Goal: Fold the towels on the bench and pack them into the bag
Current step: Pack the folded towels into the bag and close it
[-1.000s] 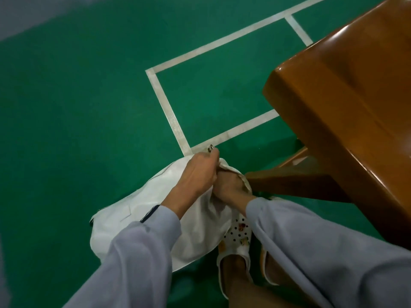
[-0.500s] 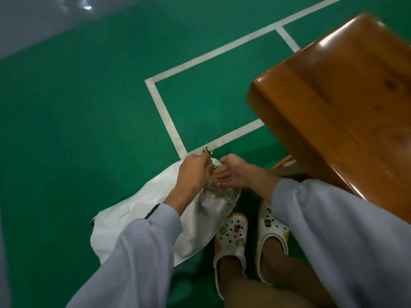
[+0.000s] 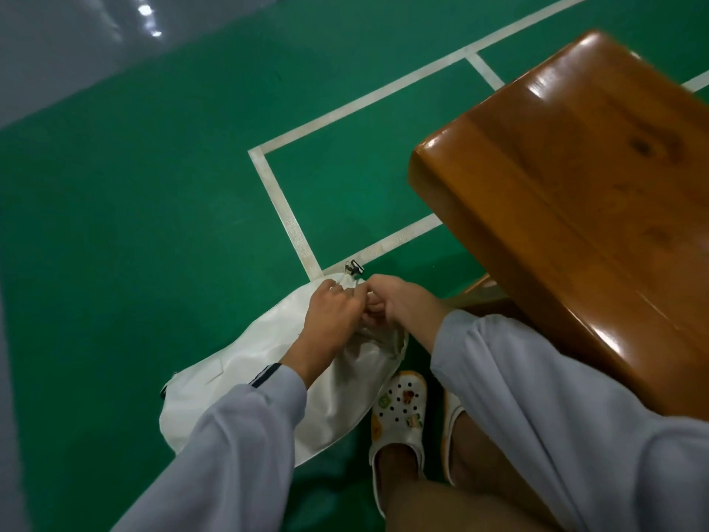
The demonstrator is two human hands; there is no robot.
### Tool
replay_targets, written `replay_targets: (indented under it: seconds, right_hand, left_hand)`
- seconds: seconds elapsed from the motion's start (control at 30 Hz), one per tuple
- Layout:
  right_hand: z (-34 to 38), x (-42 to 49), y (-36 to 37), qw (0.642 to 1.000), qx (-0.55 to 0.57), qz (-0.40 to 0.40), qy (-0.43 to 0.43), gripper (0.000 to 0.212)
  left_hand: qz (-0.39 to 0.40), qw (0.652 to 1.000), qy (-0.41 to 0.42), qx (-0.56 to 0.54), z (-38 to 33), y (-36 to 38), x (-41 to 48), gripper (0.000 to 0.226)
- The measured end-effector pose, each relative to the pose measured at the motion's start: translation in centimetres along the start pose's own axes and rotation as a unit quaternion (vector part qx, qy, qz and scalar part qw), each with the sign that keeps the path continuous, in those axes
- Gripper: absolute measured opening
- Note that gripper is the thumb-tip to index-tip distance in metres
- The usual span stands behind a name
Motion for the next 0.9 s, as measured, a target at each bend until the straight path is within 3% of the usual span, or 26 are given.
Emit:
replay_targets:
  seconds: [0.1, 0.23, 0.3, 0.4, 0.53, 0.63, 0.7, 0.8, 0.9]
  right_hand:
    - [-0.1, 0.5, 0.0, 1.000, -0.010, -0.008, -0.019, 0.043]
    - [-0.8, 0.9, -0.3, 0.998, 0.019, 0.003, -0.052, 0.028]
    - [-0.7, 1.0, 0.2, 0.991, -0.043, -0.038, -0.120, 0.013]
    - [0.0, 0.4, 0.7, 0.964, -0.183, -0.065, -0.179, 0.023]
    - [0.7, -0.9, -1.2, 0.961, -0.215, -0.040, -0.168, 0.028]
    - [0.2, -1.2, -1.5, 0.963, -0.201, -0.050, -0.174, 0.024]
    - [-0.5, -1.0, -1.2, 0.961, -0.201, -0.055, -0.184, 0.019]
    - [-0.8, -1.0, -1.3, 0.950, -0.236, -0.053, -0.196, 0.018]
    - [-0.7, -0.9, -2.2, 0.944, -0.255, -0.068, -0.196, 0.020]
  left_hand:
    - [0.006, 0.999, -0.013, -0.030, 0.6, 0.2, 0.2, 0.029]
    - [0.003, 0.972, -0.104, -0.213, 1.8, 0.3, 0.0, 0.025]
    - [0.017, 0.950, -0.171, -0.259, 2.2, 0.0, 0.6, 0.022]
    - [0.087, 0.931, -0.241, -0.260, 1.7, -0.3, 2.4, 0.039]
    - [0.235, 0.852, -0.313, -0.348, 1.3, -0.6, 4.5, 0.060]
    - [0.330, 0.777, -0.329, -0.423, 1.8, -0.8, 5.4, 0.042]
    - [0.384, 0.747, -0.320, -0.438, 2.0, -1.1, 5.8, 0.029]
    - [0.428, 0.763, -0.280, -0.395, 1.7, -1.5, 6.3, 0.020]
    - [0.353, 0.838, -0.274, -0.314, 1.1, -0.7, 6.4, 0.014]
Point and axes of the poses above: each hand's wrist, its own x-axis towards the middle knuckle, its own y-axis out of the palm, z = x × y, the point moved 1 cm from there along x, towards the middle knuckle, and after that the axes turned 10 degrees about x, right-handed, at the moved point
